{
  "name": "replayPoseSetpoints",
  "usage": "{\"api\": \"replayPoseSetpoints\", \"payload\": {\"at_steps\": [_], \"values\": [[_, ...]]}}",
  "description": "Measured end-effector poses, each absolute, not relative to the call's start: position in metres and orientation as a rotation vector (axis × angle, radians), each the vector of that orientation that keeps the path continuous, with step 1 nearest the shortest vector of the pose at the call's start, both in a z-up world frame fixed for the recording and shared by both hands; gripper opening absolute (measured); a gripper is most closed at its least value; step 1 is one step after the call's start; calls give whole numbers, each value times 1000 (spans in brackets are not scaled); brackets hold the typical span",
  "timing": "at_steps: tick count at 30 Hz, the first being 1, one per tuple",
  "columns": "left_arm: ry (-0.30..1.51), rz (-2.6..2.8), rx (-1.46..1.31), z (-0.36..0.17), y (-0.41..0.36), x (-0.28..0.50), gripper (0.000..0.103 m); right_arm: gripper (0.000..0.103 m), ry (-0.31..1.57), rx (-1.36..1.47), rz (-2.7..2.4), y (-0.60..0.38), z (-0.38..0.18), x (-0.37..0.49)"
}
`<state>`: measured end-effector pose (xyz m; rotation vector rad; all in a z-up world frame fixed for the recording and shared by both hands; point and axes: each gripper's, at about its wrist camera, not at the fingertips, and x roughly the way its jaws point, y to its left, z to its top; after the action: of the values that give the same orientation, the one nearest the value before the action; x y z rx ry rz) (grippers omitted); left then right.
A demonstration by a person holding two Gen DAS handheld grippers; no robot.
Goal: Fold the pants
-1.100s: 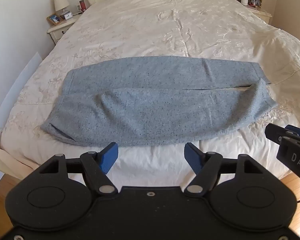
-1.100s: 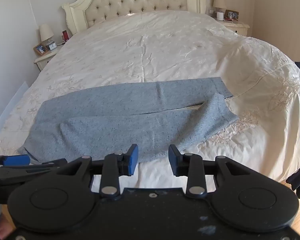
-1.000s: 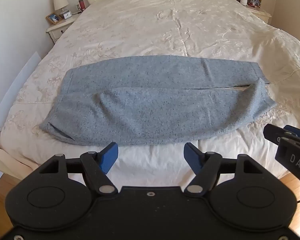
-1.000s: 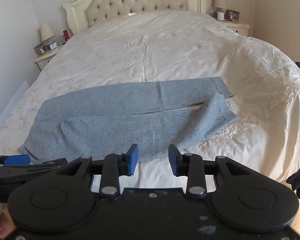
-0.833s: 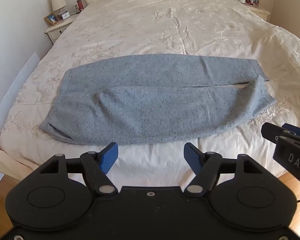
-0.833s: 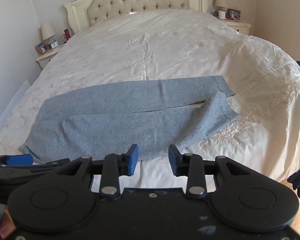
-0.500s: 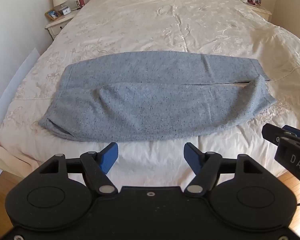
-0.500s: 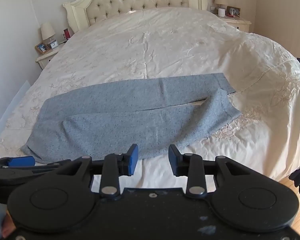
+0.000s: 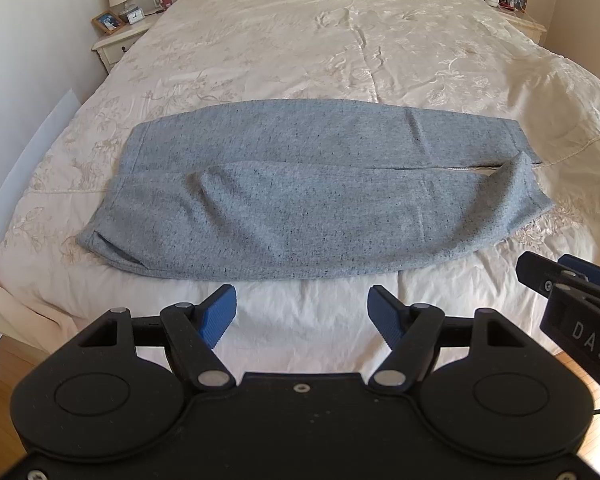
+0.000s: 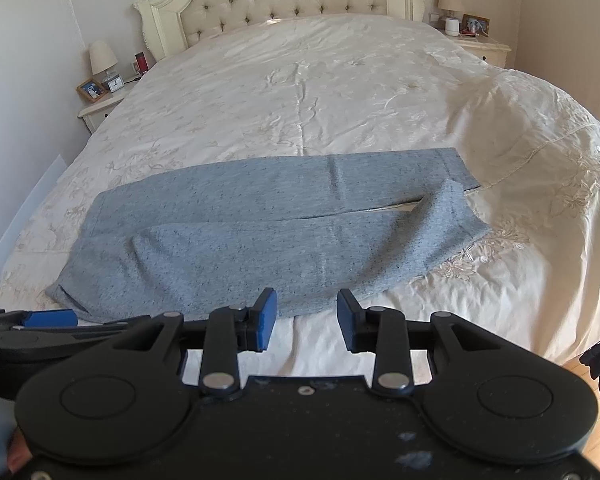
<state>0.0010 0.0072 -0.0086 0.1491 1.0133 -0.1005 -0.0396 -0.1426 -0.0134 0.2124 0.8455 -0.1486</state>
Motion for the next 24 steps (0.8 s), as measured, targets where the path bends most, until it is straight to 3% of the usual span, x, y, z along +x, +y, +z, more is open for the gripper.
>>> {"api": "replayPoseSetpoints", "payload": {"at_steps": [24], "values": [[1126,-77,137,-25,25,46,74,36,942,230,-142,-138,-29,3]]}}
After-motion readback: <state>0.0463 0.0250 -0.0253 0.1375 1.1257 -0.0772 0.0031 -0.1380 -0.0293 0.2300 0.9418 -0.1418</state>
